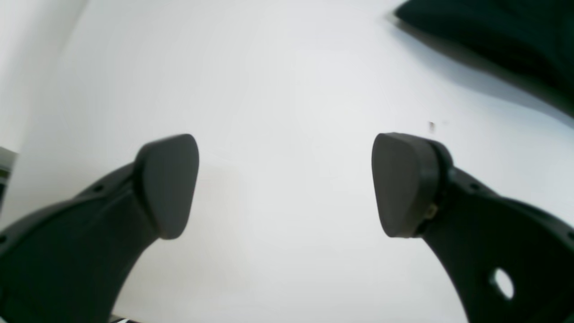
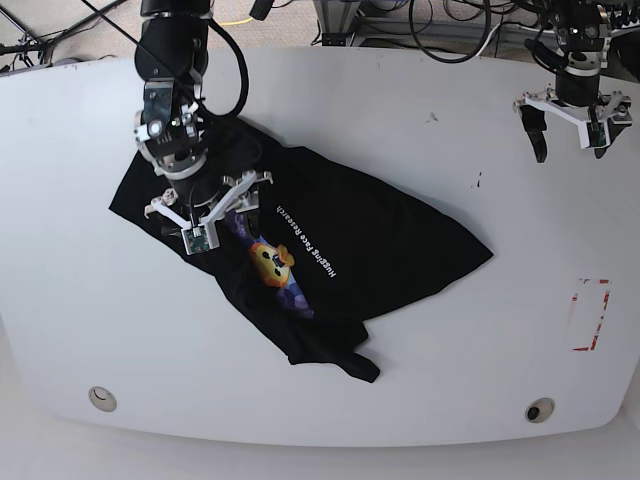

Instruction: Fold the T-shirt properly

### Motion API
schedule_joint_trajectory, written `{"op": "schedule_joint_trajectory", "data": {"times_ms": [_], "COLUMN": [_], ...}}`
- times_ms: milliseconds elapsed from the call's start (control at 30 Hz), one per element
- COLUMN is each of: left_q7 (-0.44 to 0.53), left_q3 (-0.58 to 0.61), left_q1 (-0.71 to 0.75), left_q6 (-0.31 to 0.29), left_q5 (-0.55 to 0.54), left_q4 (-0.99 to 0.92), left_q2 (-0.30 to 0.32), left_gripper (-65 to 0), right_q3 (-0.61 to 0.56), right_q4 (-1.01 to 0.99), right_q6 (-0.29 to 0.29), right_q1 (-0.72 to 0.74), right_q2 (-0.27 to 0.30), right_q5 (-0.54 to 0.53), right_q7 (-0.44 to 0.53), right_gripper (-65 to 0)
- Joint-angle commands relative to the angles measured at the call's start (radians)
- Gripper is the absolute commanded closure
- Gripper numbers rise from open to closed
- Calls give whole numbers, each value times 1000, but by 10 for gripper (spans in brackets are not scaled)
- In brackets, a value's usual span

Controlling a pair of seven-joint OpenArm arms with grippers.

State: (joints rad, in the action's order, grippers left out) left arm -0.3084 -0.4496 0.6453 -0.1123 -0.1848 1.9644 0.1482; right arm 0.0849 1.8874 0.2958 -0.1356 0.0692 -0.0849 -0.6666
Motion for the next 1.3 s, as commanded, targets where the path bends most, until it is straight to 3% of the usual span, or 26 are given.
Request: {"op": "schedule_joint_trajectory", "data": {"times_ms": [0,67,200,333,600,867,1000,1100,1133,1233,1267], "left_q7": [22,22,22,22,22,21,19,16,5,-59,-91], "left_q3": [-7,-7,-7,-7,-5,-1,16,47,61,96,107], "left_q1": [3,6,9,8,8,0,-80,-118,-150,-242,-273], "left_q6": [4,4,4,4,4,4,4,4,4,4,4], "left_q5": [-3,-3,-3,-3,-3,-3,-2,-2,-2,-2,-2], "left_q4": [17,17,17,19,19,14,-1,-49,-72,-109,-121], "left_q2": [15,11,9,8,-26,-26,-26,-23,-23,-23,-25], "left_gripper": [-569,-569,-568,-568,-568,-569,-574,-574,-575,-581,-593], "right_q3": [-18,-41,-72,-73,-73,-73,-73,-73,-73,-75,-75], "right_q4": [-45,-119,-254,-403,-589,-760,-809,-809,-809,-809,-809], "right_q6": [16,33,47,61,158,162,181,181,181,181,181], "right_q1": [95,176,287,385,497,558,568,568,568,568,568], "right_q2": [7,47,73,73,67,65,67,70,71,71,73], "right_q5": [-14,-14,-14,-14,-16,-20,-16,-14,-14,-14,-14], "right_q7": [5,-2,-2,0,3,106,160,167,169,169,169], "right_gripper": [-423,-423,-423,-423,-423,-422,-409,-289,-195,0,0]}}
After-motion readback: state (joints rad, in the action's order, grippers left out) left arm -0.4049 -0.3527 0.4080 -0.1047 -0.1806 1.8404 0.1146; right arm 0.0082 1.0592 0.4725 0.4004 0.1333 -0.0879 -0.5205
